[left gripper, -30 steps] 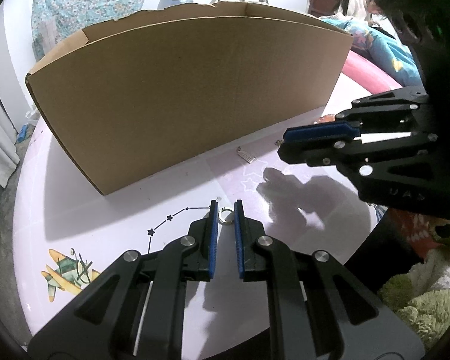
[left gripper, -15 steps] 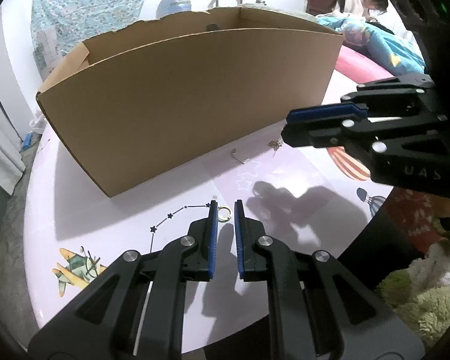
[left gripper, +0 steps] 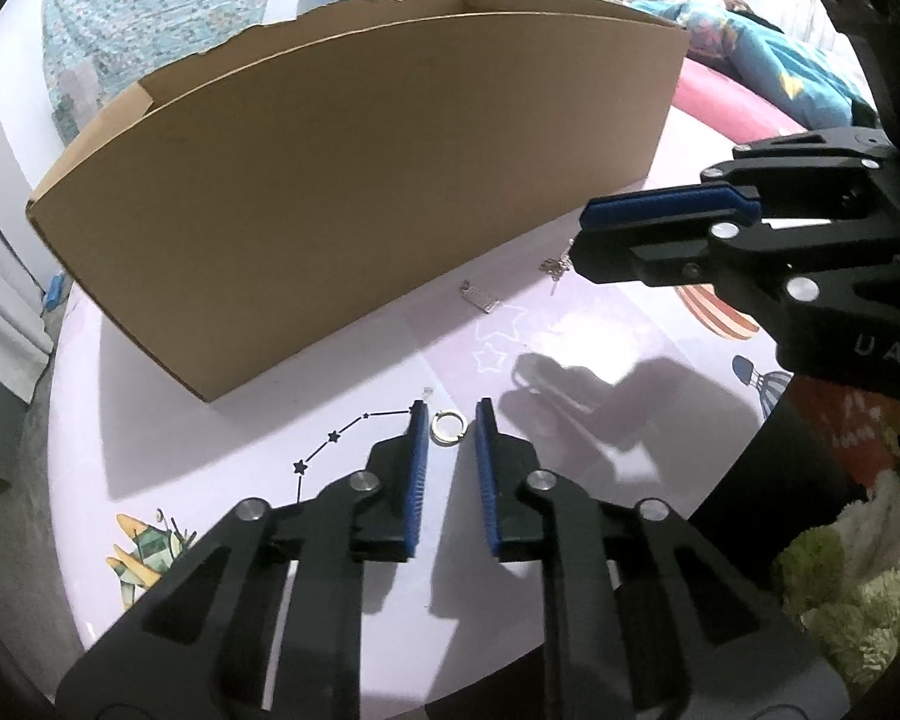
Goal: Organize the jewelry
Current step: 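Carry the gold ring and charm over the box with both tools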
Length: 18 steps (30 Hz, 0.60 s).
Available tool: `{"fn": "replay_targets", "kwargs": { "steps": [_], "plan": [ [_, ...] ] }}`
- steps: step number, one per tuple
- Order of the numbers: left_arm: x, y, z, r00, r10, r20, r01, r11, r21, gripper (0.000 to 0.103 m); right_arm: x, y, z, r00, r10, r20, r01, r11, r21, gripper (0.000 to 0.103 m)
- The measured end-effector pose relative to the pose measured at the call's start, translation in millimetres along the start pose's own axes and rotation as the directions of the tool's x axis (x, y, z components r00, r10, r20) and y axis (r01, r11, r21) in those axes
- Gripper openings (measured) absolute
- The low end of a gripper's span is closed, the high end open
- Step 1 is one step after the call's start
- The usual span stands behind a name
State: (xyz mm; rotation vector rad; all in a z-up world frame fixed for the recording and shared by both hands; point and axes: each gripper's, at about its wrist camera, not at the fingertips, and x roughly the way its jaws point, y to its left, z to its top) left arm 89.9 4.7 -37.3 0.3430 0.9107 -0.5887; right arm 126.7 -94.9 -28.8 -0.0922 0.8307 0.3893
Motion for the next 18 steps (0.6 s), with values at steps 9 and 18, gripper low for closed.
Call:
{"fn": "replay_targets", "kwargs": {
  "steps": [9, 18],
  "plan": [
    [1, -6, 4, 1.0, 0.012, -0.002, -0.012, 1.0, 0.023, 0.009, -5, -4, -1, 1.0, 0.005, 0.019, -0.005, 1.0, 0.01, 0.011],
    [-37, -2, 16, 0.996, 0.027, 0.086, -0.027, 1.0, 0.003, 0.009, -27, -2, 5, 0.998, 0.014, 0.068, -0.014, 1.0, -0.003, 0.011]
  ]
}}
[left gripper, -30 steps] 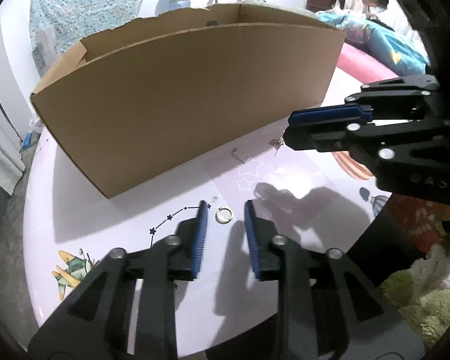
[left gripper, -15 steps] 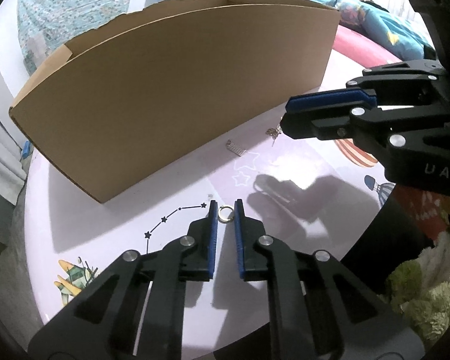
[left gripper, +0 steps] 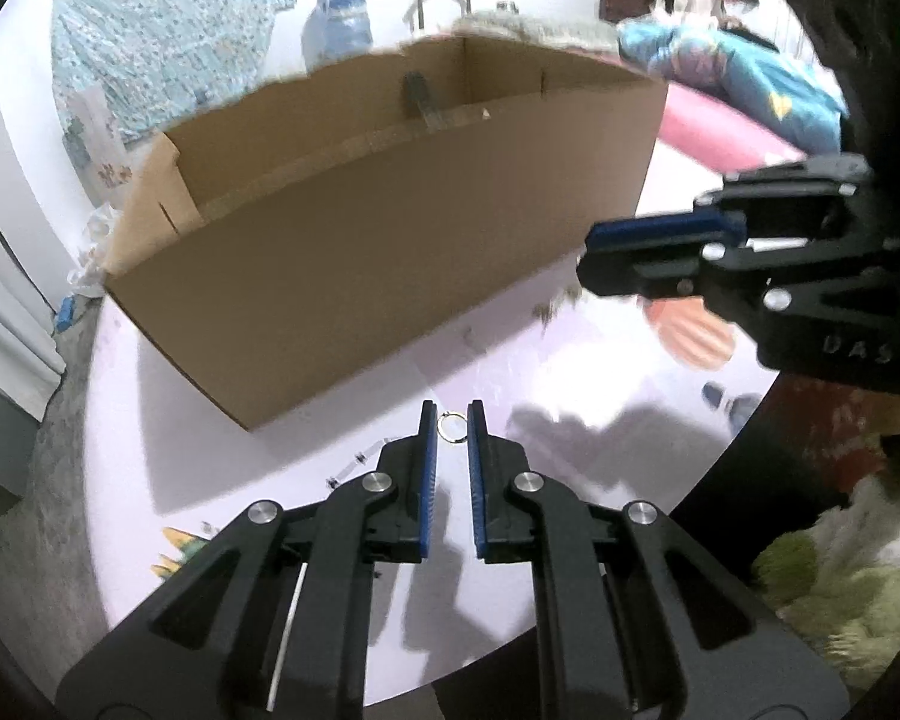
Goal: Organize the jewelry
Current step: 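Carry the gold ring and charm over the box with both tools, then open both tools to drop the ring and charm into the box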
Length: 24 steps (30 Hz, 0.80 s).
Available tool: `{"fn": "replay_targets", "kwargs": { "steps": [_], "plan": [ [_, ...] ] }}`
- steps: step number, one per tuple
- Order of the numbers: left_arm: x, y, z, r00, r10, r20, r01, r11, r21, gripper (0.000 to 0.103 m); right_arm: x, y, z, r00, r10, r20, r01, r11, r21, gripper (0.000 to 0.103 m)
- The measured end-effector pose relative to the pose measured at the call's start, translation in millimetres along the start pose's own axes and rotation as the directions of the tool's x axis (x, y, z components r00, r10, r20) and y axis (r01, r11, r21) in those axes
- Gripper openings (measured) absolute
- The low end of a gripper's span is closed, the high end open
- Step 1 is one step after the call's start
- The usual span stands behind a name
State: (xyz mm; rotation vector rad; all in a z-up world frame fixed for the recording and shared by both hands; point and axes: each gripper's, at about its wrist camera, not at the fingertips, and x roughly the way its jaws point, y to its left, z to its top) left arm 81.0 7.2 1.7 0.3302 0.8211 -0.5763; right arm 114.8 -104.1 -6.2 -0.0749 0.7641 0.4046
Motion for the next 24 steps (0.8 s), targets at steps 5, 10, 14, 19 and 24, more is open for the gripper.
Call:
{"fn": "replay_targets", "kwargs": {
  "steps": [5, 10, 14, 19, 24],
  "plan": [
    [-44, 9, 26, 0.991, -0.026, 0.131, 0.028, 1.0, -0.012, 0.009, -30, 1, 28, 0.995, 0.044, 0.085, -0.042, 0.999, -0.015, 0.011],
    [-67, 21, 69, 0.973, -0.055, 0.225, 0.056, 0.998, 0.005, 0.009, -52, -3, 74, 0.982, 0.072, 0.177, -0.053, 0.993, -0.106, 0.011],
    [-33, 47, 114, 0.989, -0.064, 0.13, 0.066, 0.998, -0.012, 0.009, -28, -20, 112, 0.986, 0.103, 0.129, -0.087, 0.988, -0.126, 0.011],
    [39, 93, 145, 0.981, -0.156, -0.114, 0.137, 0.978, -0.158, 0.009, 43, -51, 152, 0.978, 0.179, -0.109, -0.179, 0.984, 0.017, 0.011],
    [85, 125, 152, 0.953, -0.208, -0.221, 0.134, 0.941, -0.309, 0.009, 104, -67, 163, 0.939, 0.188, -0.288, -0.158, 0.98, 0.122, 0.011]
  ]
}}
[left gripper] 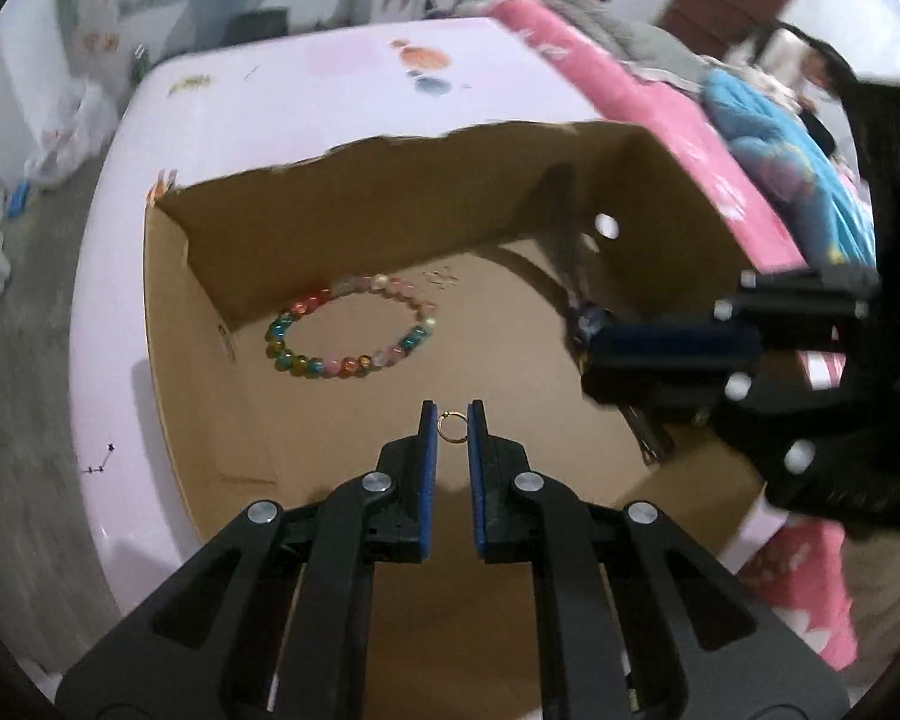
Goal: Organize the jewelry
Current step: 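Open both tools to drop the ring and charm into the box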
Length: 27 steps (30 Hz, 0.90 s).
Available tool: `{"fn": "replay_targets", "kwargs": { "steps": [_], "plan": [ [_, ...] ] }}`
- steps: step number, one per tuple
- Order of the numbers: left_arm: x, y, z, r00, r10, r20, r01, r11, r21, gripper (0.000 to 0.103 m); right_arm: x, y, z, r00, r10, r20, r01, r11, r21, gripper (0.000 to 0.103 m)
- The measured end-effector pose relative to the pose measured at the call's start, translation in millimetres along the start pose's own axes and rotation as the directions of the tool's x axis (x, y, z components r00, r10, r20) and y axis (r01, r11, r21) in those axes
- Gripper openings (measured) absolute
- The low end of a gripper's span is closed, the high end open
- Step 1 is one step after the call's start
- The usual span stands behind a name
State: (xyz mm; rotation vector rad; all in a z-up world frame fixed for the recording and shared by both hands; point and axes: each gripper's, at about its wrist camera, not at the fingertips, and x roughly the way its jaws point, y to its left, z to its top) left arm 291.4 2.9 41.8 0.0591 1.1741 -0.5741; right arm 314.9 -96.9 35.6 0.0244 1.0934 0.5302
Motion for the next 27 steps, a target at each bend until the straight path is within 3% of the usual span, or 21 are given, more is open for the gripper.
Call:
{"fn": "replay_targets", "kwargs": {
  "steps": [3, 14, 21, 27],
  "plan": [
    [8, 9, 4, 1.0, -0.008, -0.009, 0.008, 0.998, -0.066, 0.009, 15, -6, 1, 0.999, -0.031, -0.03, 0.032, 0.999, 0.034, 0.012],
    [8, 9, 5, 0.999, 0.024, 0.022, -0.023, 0.999, -0.045, 0.018, 9, -16, 1, 0.999, -0.043, 0.004, 0.042, 0.996, 0.083, 0.014],
    [1, 10, 4, 0.997, 0.049, 0.055, -0.047, 0.998, -0.042, 0.018, -12, -21, -2, 0.996, -0.07, 0.054, 0.064, 0.993, 0.098, 0.025],
    [-26, 7, -1, 0.988, 0.054, 0.143, -0.05, 0.998, -0.029, 0.019, -41, -21, -8, 0.989, -0.063, 0.135, 0.049, 0.993, 0.107, 0.034]
  ]
}}
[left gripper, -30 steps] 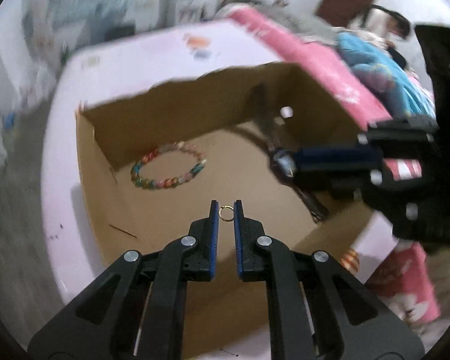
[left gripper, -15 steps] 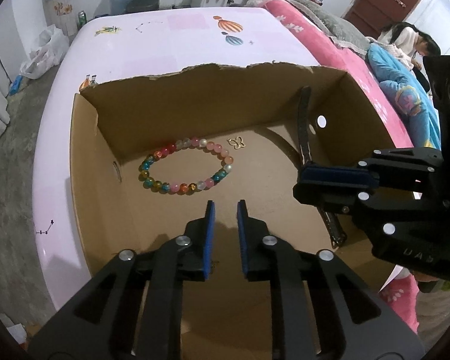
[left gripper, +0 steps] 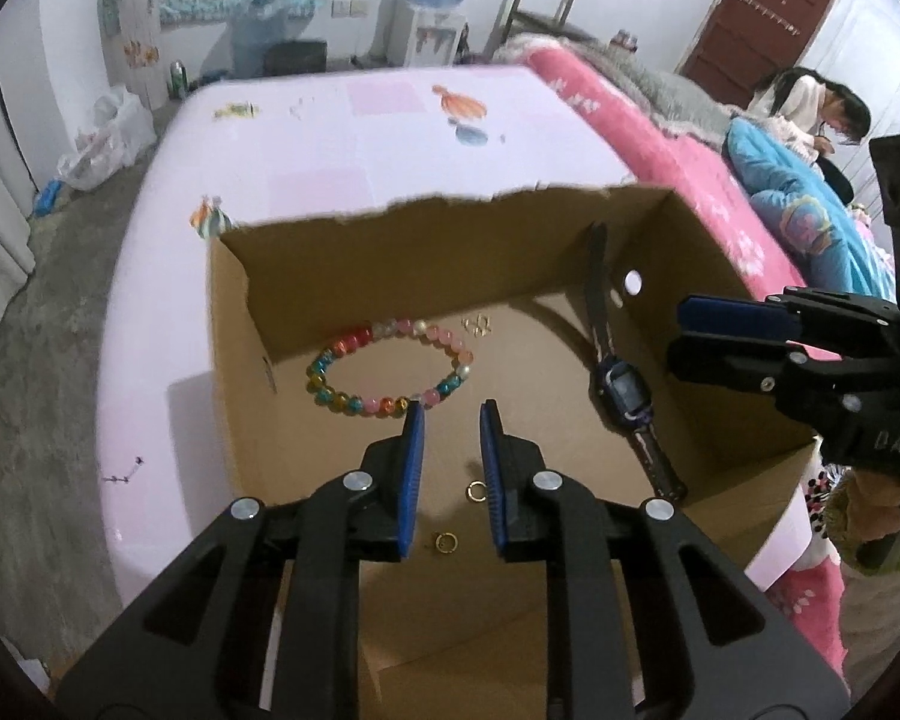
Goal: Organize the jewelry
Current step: 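Open both tools to drop the ring and charm into the box, then withdraw both tools from the box toward the orange bead bracelet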
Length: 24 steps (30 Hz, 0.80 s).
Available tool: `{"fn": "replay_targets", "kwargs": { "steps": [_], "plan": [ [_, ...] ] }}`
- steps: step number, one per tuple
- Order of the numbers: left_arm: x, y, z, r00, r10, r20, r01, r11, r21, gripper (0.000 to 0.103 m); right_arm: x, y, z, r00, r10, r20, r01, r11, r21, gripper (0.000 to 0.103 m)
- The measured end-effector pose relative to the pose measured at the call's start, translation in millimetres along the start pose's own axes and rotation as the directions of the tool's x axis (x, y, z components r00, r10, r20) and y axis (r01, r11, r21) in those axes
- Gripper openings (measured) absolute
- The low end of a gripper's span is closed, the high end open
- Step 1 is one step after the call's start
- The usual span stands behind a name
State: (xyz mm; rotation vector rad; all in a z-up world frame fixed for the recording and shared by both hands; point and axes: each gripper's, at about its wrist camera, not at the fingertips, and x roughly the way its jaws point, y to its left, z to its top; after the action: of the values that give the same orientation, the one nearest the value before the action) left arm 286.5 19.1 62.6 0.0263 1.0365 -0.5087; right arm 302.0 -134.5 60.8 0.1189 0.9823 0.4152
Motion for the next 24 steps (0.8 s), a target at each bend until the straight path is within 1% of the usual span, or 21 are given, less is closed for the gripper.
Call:
{"fn": "replay_targets", "kwargs": {
  "steps": [4, 5, 7, 8, 10, 11, 13, 15, 18, 20, 22, 24],
  "plan": [
    [-33, -3, -8, 0.996, -0.008, 0.088, 0.006, 1.0, 0.031, 0.031, -26, -1, -9, 0.998, 0.039, 0.058, -0.039, 0.999, 0.009, 0.038],
    [-43, -4, -13, 0.994, -0.021, 0.11, 0.017, 0.999, 0.037, 0.033, -34, 0, -15, 0.996, 0.05, 0.075, -0.051, 0.999, 0.006, 0.039],
    [-60, -5, -25, 0.989, -0.048, 0.143, 0.042, 0.998, 0.043, 0.041, -47, 0, -25, 0.993, 0.061, 0.1, -0.061, 0.998, 0.002, 0.04],
    [-69, -5, -33, 0.985, -0.063, 0.16, 0.056, 0.997, 0.046, 0.043, -56, 1, -34, 0.991, 0.067, 0.116, -0.067, 0.998, -0.005, 0.04],
    [-81, -6, -46, 0.981, -0.075, 0.179, 0.066, 0.996, 0.055, 0.052, -67, 2, -46, 0.988, 0.078, 0.136, -0.077, 0.997, -0.011, 0.044],
    [-88, -8, -56, 0.979, -0.074, 0.192, 0.062, 0.996, 0.063, 0.053, -73, 3, -58, 0.985, 0.093, 0.147, -0.092, 0.996, -0.016, 0.045],
    [-98, -11, -72, 0.974, -0.077, 0.212, 0.061, 0.995, 0.083, 0.059, -81, 4, -75, 0.981, 0.11, 0.162, -0.108, 0.994, -0.02, 0.046],
    [-107, -15, -91, 0.968, -0.08, 0.237, 0.059, 0.994, 0.095, 0.062, -86, 6, -93, 0.978, 0.116, 0.175, -0.114, 0.993, -0.023, 0.047],
    [-112, -20, -116, 0.962, -0.108, 0.25, 0.086, 0.991, 0.099, 0.067, -88, 8, -121, 0.975, 0.122, 0.183, -0.122, 0.992, -0.01, 0.047],
    [-109, -24, -134, 0.961, -0.127, 0.246, 0.105, 0.989, 0.102, 0.069, -85, 8, -137, 0.976, 0.123, 0.179, -0.127, 0.992, 0.009, 0.047],
    [-100, -31, -147, 0.964, -0.132, 0.232, 0.109, 0.988, 0.112, 0.07, -78, 7, -152, 0.978, 0.129, 0.167, -0.136, 0.99, 0.035, 0.047],
    [-82, -41, -161, 0.971, -0.133, 0.197, 0.11, 0.987, 0.121, 0.07, -64, 4, -167, 0.979, 0.15, 0.14, -0.162, 0.984, 0.081, 0.047]
  ]
}}
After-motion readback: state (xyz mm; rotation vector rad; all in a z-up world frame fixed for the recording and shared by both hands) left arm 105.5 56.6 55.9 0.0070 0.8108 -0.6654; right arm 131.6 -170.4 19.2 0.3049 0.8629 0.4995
